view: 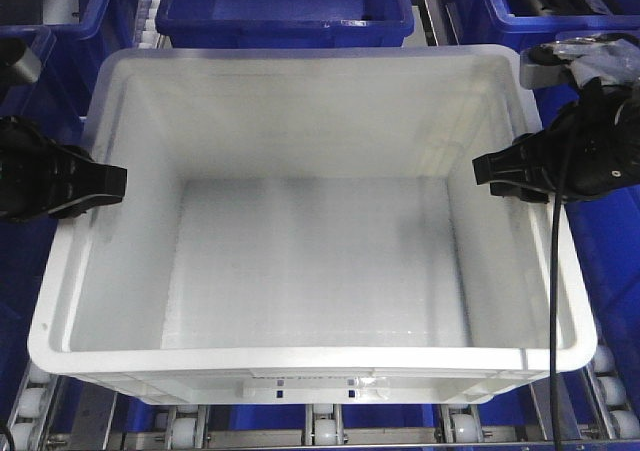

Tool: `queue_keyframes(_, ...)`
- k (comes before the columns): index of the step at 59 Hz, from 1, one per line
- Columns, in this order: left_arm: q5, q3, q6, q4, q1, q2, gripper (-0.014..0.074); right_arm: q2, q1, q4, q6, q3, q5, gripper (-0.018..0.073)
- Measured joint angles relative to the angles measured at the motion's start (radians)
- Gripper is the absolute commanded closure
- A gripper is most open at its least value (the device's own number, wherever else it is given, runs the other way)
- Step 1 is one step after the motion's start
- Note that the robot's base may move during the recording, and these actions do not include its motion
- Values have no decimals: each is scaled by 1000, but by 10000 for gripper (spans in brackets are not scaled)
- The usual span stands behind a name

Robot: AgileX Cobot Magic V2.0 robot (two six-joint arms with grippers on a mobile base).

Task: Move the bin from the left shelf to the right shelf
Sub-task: 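Lower the bin with both grippers onto the roller shelf slot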

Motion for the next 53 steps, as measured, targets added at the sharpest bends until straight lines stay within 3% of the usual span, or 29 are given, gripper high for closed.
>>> queue_keyframes(40, -30, 0, 7, -13, 0, 22, 601, 11, -2, -23, -6, 0, -17, 562)
queue_keyframes(53, -37, 0, 7, -15, 0, 22, 573, 11, -2, -24, -6, 0, -22, 524)
